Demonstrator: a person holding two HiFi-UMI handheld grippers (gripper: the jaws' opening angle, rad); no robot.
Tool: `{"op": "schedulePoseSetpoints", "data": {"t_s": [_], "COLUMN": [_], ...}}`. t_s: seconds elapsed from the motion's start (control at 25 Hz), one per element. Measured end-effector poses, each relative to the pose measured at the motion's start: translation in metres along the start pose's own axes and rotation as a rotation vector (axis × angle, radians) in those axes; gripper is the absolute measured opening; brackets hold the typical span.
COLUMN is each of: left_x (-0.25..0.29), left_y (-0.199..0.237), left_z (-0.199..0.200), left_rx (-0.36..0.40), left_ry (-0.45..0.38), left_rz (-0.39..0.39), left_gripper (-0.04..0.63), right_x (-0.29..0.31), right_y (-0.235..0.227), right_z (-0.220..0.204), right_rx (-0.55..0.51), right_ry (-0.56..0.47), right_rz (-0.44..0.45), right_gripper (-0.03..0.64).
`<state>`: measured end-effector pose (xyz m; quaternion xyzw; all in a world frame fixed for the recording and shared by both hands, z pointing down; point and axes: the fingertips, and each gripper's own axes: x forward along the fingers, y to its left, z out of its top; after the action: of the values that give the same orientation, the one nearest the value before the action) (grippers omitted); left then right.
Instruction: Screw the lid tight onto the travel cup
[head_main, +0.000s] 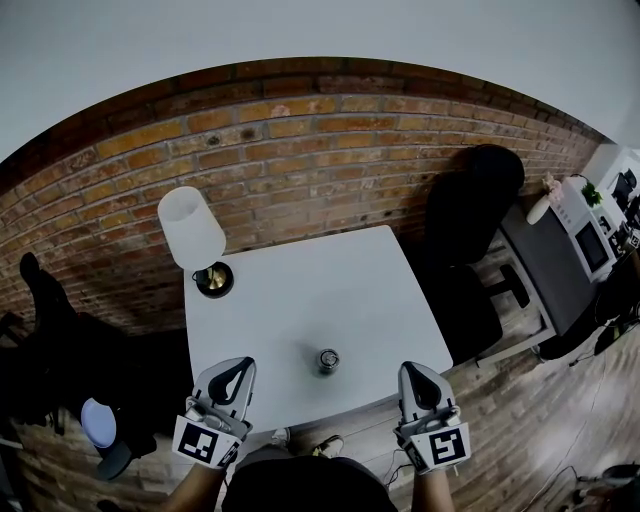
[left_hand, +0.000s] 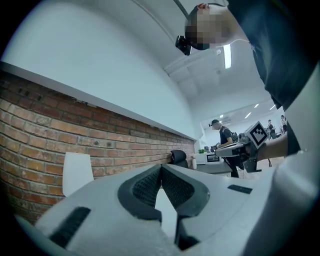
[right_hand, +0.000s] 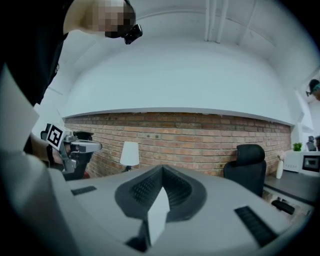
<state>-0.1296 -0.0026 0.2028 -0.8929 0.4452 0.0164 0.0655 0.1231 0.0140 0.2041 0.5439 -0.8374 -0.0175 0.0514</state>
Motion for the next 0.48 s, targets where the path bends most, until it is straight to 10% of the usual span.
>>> {"op": "schedulePoseSetpoints", "data": {"t_s": [0.48], "left_x": [0.0115], "left_y": [-0.0024], "left_z": [0.0068], "left_rx": [-0.012], "left_ry": [-0.007], "left_rz": [-0.042], "left_gripper": [0.025], "right_x": [0.0016], "right_y": [0.0061], "right_z": [-0.0030], "right_rx": [0.006], "right_ry": [0.024], "right_rz": [-0.004], "right_gripper": [0.014]}}
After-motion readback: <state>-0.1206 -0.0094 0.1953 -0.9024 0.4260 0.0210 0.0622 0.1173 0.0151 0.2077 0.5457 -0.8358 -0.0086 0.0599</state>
